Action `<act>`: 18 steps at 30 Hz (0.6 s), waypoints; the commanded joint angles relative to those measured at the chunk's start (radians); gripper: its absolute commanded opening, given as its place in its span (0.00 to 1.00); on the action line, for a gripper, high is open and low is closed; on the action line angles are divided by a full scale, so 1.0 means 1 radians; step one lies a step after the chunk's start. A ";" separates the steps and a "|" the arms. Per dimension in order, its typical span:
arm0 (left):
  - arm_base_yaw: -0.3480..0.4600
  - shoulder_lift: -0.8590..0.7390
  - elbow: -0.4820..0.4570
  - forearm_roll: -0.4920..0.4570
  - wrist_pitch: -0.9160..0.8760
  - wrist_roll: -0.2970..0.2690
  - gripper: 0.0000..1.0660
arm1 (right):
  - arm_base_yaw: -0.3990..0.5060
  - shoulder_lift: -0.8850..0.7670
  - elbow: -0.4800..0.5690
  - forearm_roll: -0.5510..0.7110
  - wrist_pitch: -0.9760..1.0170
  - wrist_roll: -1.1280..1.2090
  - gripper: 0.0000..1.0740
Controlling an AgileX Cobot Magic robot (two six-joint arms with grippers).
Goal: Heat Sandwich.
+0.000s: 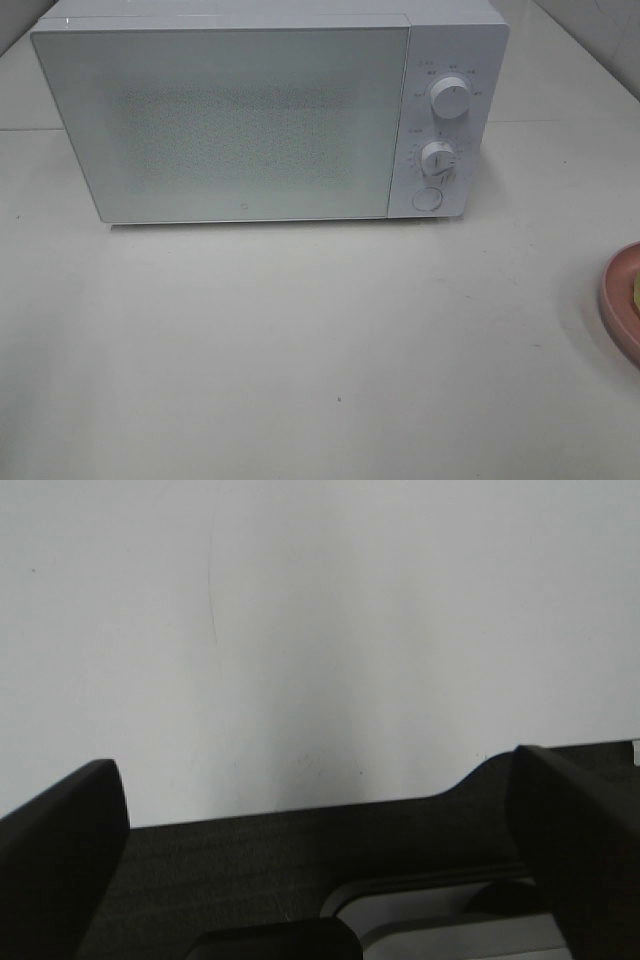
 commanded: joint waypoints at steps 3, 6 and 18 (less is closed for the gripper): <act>0.001 -0.084 0.017 0.001 -0.057 0.016 0.92 | -0.004 -0.029 0.001 -0.005 -0.016 -0.012 0.65; 0.001 -0.099 0.046 -0.005 -0.094 0.022 0.92 | -0.004 -0.029 0.001 -0.005 -0.016 -0.012 0.65; 0.001 -0.100 0.042 -0.041 -0.095 0.079 0.92 | -0.004 -0.029 0.001 -0.005 -0.016 -0.012 0.65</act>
